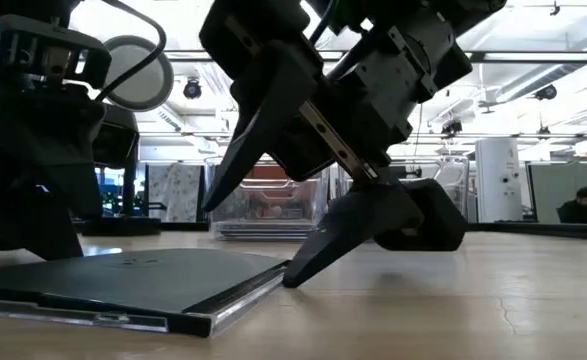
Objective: Pick & place jewel cases by type
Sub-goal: Put the black CD case into the left transparent bin
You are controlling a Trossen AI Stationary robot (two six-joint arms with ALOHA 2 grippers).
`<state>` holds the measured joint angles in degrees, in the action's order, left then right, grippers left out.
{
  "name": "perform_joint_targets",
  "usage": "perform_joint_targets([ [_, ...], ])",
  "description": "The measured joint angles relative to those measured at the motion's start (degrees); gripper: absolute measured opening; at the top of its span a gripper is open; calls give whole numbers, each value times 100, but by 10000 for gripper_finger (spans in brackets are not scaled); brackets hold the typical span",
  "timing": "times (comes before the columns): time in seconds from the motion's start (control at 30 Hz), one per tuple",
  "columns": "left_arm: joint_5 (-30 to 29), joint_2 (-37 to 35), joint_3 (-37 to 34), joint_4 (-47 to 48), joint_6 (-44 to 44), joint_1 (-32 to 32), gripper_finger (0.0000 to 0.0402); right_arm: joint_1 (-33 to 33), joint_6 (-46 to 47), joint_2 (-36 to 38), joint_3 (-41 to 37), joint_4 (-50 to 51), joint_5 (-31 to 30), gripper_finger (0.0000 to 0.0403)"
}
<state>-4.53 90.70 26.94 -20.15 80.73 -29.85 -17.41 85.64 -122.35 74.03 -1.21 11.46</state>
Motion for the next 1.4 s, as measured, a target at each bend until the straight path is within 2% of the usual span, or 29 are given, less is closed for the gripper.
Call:
perform_joint_targets([
  [0.3,124,-21,0,145,-295,-106,213,-33,-797,657,64,-159,-179,246],
  [0.53,274,-14,9,107,-308,-162,213,14,-1356,837,229,-107,-885,242],
  [1.07,254,-21,15,119,-275,-166,213,-20,-1169,560,431,-39,-520,238],
  [1.2,341,-459,15,364,-322,-162,213,-14,-1251,576,436,253,-450,236],
  [1.3,549,-1105,-15,660,-338,-229,214,-50,-1430,571,429,507,-191,235],
  [1.4,774,-1676,241,773,-660,-683,214,-52,-1600,571,429,500,-41,235],
])
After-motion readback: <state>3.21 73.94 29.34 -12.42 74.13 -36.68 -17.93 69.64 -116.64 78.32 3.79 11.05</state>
